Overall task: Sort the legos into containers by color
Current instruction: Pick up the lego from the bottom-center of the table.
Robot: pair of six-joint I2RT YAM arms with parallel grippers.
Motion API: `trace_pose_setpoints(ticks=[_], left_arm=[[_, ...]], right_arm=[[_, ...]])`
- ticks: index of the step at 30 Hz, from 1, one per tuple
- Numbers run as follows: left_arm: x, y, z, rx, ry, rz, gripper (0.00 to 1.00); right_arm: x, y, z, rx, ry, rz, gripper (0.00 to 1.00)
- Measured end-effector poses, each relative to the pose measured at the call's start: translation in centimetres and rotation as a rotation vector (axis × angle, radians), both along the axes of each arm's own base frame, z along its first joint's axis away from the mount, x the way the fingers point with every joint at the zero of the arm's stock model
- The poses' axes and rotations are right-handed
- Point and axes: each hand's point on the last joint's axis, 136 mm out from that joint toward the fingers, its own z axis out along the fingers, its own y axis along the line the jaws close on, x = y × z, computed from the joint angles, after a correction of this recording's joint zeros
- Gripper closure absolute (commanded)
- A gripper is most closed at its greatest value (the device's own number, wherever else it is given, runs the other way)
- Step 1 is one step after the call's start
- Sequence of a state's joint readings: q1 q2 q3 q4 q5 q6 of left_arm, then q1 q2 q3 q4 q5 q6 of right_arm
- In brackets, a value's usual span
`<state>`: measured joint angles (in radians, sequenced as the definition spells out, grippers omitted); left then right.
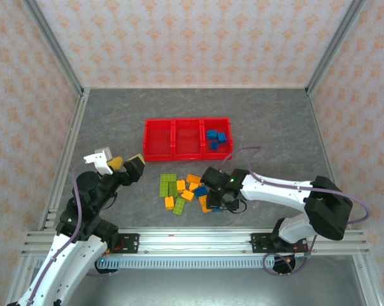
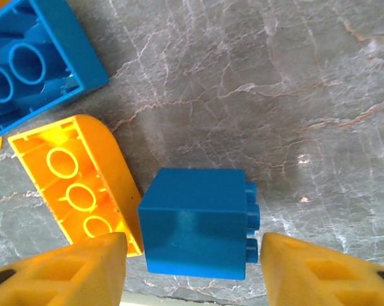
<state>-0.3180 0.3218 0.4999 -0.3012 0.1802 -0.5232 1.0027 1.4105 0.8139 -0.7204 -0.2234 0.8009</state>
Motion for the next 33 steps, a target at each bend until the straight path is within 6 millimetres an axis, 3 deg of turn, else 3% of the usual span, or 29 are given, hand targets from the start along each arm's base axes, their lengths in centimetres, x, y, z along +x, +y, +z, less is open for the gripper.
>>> trace_pose_setpoints(ticks=[9, 18, 21, 27, 30, 33], left_arm=[[0.0, 0.0, 0.0, 0.0, 0.0, 0.0, 0.01], [0.0, 0.0, 0.0, 0.0, 0.0, 0.0, 0.01], [0.0, 0.0, 0.0, 0.0, 0.001, 0.0, 0.01], [0.2, -0.1, -0.4, 0.006, 0.018, 0.001, 0.01], [0.4, -0.1, -0.7, 0.01, 0.031, 0.0, 0.01], [0.4, -0.1, -0.8, 0.011, 0.032, 0.0, 0.01]], right_arm=[[0.4, -0.9, -1.4, -0.077, -0.012, 0.0, 0.48], [0.9, -1.3, -1.0, -0.107, -0.037, 0.02, 0.65], [2.1, -0.2, 0.9, -0.088, -0.078, 0.031, 0.65], [8.7, 4.0, 9.8, 0.017, -0.303, 0.051, 0.65], [12.4, 3.8, 12.6, 0.01, -0.392, 0.05, 0.65], [15.8, 2.3, 13.2, -0.052, -0.432, 0.05, 0.66]])
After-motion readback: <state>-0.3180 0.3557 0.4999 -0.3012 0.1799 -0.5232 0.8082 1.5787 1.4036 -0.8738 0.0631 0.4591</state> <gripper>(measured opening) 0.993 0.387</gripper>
